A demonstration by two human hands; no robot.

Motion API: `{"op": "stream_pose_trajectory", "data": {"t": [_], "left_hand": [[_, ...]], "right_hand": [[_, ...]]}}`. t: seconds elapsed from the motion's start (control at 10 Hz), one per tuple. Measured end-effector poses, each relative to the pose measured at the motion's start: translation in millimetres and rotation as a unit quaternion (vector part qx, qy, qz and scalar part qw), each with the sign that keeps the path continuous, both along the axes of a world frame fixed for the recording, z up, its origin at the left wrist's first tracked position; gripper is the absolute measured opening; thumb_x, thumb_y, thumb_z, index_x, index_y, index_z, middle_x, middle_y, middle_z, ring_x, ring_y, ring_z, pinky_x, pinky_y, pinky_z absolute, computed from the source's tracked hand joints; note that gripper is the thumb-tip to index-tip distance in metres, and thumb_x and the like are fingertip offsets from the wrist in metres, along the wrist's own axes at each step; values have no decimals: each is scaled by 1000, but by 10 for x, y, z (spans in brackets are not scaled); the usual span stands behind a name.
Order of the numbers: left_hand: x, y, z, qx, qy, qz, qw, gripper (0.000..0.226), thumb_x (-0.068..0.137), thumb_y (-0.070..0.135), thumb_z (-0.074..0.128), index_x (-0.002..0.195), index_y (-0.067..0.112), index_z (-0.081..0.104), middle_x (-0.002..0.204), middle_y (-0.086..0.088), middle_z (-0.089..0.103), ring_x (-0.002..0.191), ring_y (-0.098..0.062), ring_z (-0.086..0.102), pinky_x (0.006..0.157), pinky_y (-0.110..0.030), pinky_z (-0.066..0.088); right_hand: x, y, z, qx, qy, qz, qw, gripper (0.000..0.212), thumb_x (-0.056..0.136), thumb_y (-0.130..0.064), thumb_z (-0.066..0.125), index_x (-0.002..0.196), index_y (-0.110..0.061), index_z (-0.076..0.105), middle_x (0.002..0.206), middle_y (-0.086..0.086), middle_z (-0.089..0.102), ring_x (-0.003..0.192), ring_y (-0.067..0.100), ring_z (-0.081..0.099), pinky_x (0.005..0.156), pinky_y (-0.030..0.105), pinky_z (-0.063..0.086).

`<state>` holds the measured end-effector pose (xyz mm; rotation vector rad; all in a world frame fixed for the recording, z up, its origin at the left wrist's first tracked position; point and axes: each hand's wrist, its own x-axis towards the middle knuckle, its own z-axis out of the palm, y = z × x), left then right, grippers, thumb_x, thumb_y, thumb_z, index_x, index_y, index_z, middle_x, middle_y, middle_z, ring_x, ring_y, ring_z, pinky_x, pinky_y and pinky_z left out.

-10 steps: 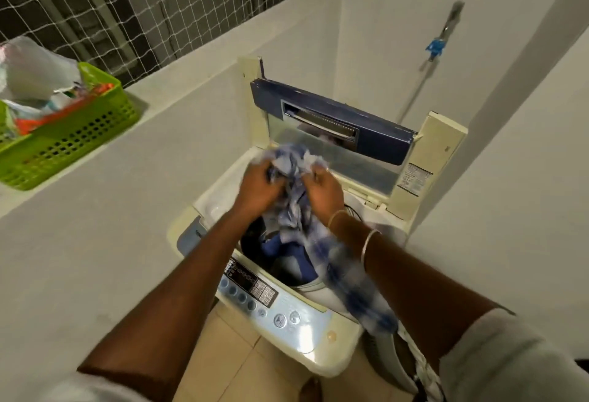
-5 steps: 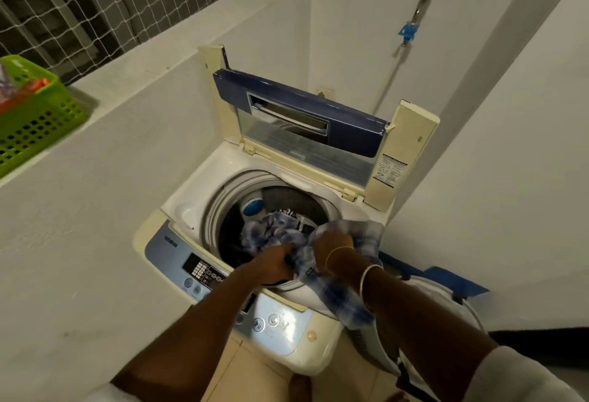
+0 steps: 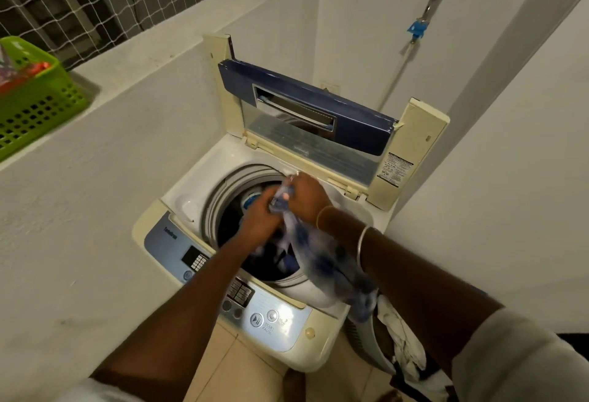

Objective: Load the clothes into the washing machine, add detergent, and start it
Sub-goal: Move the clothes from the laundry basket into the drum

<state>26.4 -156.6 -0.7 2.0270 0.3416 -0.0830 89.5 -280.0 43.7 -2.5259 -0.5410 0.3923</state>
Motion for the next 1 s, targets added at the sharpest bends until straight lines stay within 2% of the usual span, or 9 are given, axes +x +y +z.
{"op": "stream_pose_trajectory", "data": {"t": [0.1, 0.2, 0.3, 0.4, 0.5, 0.6, 0.7, 0.8, 1.0], "left_hand": [[219, 288, 472, -15, -90, 96, 991, 42, 94, 5, 53, 132, 22, 57, 119, 2, 66, 111, -19, 64, 95, -35, 52], [348, 431, 741, -7, -143, 121, 982, 40, 95, 10, 50, 129, 30, 59, 120, 3, 67, 110, -15, 65, 95, -32, 52], [352, 452, 934, 31, -209, 137, 968, 21, 98, 29, 49, 111, 42, 59, 110, 11, 66, 96, 5, 61, 87, -14, 47], [338, 439, 937, 100, -211, 126, 964, 21, 99, 32, 52, 116, 36, 63, 113, 8, 68, 98, 3, 61, 87, -15, 47], [320, 613, 208, 184, -40, 11, 982, 44, 95, 13, 56, 139, 14, 51, 122, -10, 66, 110, -21, 62, 90, -30, 47], [144, 552, -172, 271, 117, -171, 940, 51, 93, 12, 57, 142, 8, 44, 124, -17, 62, 113, -33, 61, 91, -34, 45], [-163, 374, -525, 286, 177, -265, 904, 35, 97, 16, 54, 131, 10, 54, 125, -11, 61, 116, -29, 59, 97, -32, 43], [-198, 253, -594, 252, 162, -272, 915, 29, 98, 18, 53, 125, 12, 60, 121, -11, 64, 110, -26, 61, 98, -34, 46], [-159, -21, -657, 252, 171, -257, 917, 30, 97, 23, 55, 123, 11, 62, 116, -10, 66, 109, -25, 62, 94, -31, 45]], "right_hand": [[225, 371, 340, 168, -38, -35, 984, 26, 92, -12, 59, 116, -2, 61, 118, 19, 59, 110, 33, 56, 94, 40, 45], [332, 571, 494, 248, -71, -45, 965, 25, 91, -8, 60, 115, 1, 61, 119, 21, 60, 111, 33, 56, 97, 40, 45], [412, 743, 512, 355, -75, -44, 931, 25, 89, -4, 62, 114, 0, 60, 122, 20, 59, 112, 29, 58, 101, 35, 46], [416, 757, 349, 362, -75, -52, 928, 26, 91, -6, 60, 117, -5, 58, 123, 19, 56, 112, 28, 57, 98, 35, 47], [409, 496, -226, 113, -16, -17, 993, 35, 97, -21, 55, 128, -6, 54, 127, 18, 57, 116, 33, 56, 96, 41, 46], [307, 166, -614, -136, 70, 60, 986, 50, 92, -34, 61, 134, -10, 49, 132, 16, 57, 118, 34, 57, 95, 41, 49], [180, -262, -807, -270, 77, 122, 952, 53, 88, -39, 67, 131, -11, 53, 129, 13, 61, 117, 32, 60, 92, 38, 50], [110, -405, -781, -326, 34, 140, 934, 47, 88, -41, 68, 125, -12, 60, 123, 10, 64, 113, 30, 62, 91, 37, 50], [-18, -432, -920, -361, 83, 147, 917, 41, 95, -30, 61, 130, -8, 58, 131, 12, 60, 122, 32, 58, 99, 39, 47]]}}
